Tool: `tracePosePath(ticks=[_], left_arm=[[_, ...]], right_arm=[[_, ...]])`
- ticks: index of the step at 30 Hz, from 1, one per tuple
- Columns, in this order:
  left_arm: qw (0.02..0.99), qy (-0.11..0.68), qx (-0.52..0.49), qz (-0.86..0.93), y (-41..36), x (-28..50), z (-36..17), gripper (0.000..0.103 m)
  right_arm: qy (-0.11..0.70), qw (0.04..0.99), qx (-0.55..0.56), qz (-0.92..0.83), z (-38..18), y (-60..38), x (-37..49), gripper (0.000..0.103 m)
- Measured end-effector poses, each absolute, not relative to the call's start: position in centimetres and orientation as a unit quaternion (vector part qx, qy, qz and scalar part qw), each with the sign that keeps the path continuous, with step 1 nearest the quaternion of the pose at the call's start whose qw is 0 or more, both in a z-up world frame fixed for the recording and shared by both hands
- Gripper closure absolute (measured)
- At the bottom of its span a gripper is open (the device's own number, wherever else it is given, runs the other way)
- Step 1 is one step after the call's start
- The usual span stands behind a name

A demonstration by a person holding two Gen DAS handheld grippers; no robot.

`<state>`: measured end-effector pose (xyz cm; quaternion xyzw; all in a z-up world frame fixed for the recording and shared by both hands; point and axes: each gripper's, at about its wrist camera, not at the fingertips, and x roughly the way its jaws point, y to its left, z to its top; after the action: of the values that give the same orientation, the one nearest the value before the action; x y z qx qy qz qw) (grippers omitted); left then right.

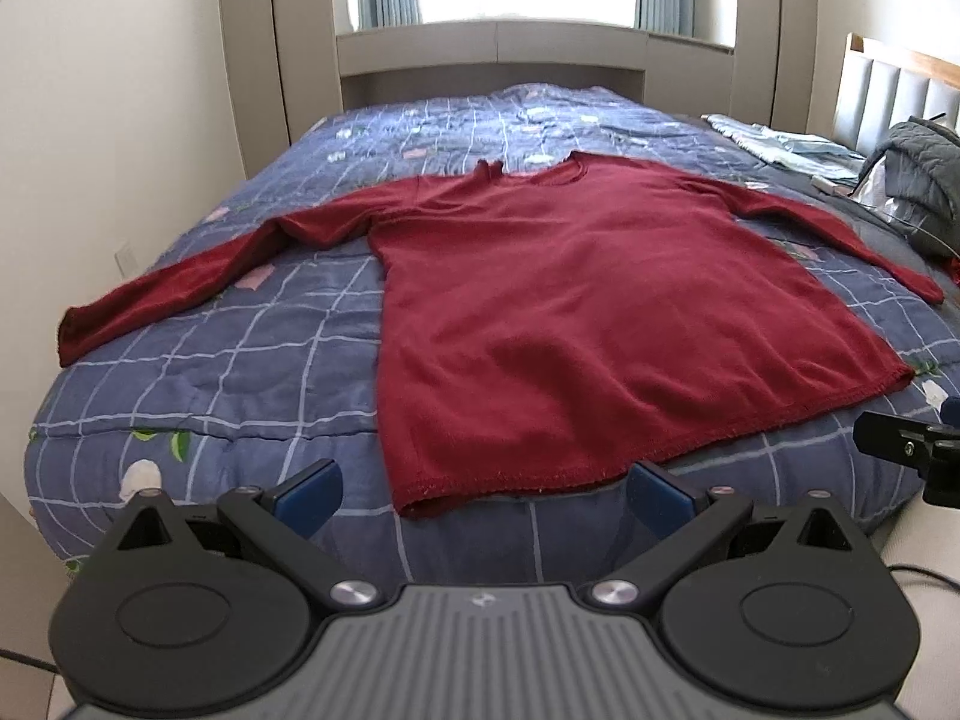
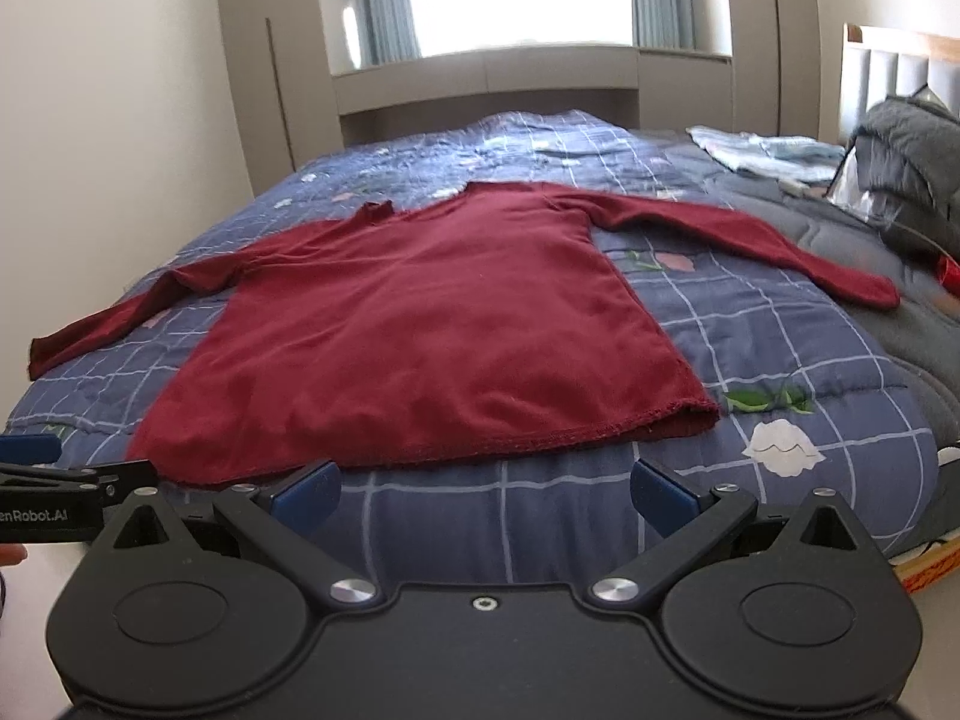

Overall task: Fold small clothes
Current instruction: 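Move the right gripper to the sweater's sleeve cuff and grasp it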

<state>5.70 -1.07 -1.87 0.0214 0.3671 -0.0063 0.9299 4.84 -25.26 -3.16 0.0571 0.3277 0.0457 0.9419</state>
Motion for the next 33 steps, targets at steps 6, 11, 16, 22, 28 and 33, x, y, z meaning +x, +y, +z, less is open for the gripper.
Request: tracePosePath(ticks=[6,11,16,22,28,33], left_arm=[[0.921,0.388,0.017,-0.009,-1.4,9.3,-1.9,0.000],[0.918,0.397,-0.001,-0.010,-1.7,13.7,-1.4,0.000],[0.922,0.386,0.015,0.000,-3.0,19.4,-0.4,0.000],[0.933,0.356,0.041,-0.006,-6.1,26.7,0.9,0.000],[0.943,0.326,0.059,-0.025,-10.9,34.7,1.0,0.000],[0.943,0.319,0.081,-0.050,-15.5,40.5,-0.3,0.000]], right_arm=[[0.338,0.938,0.071,0.034,-3.1,-26.2,7.8,0.000],[0.323,0.944,0.060,0.022,-2.4,-27.4,11.2,0.000],[0.298,0.951,0.077,-0.002,-2.4,-30.1,15.4,0.000],[0.290,0.950,0.106,-0.041,-3.1,-35.0,20.8,0.000],[0.308,0.935,0.133,-0.118,-4.0,-41.7,26.4,0.000],[0.317,0.921,0.102,-0.204,-5.3,-46.6,29.6,0.000]])
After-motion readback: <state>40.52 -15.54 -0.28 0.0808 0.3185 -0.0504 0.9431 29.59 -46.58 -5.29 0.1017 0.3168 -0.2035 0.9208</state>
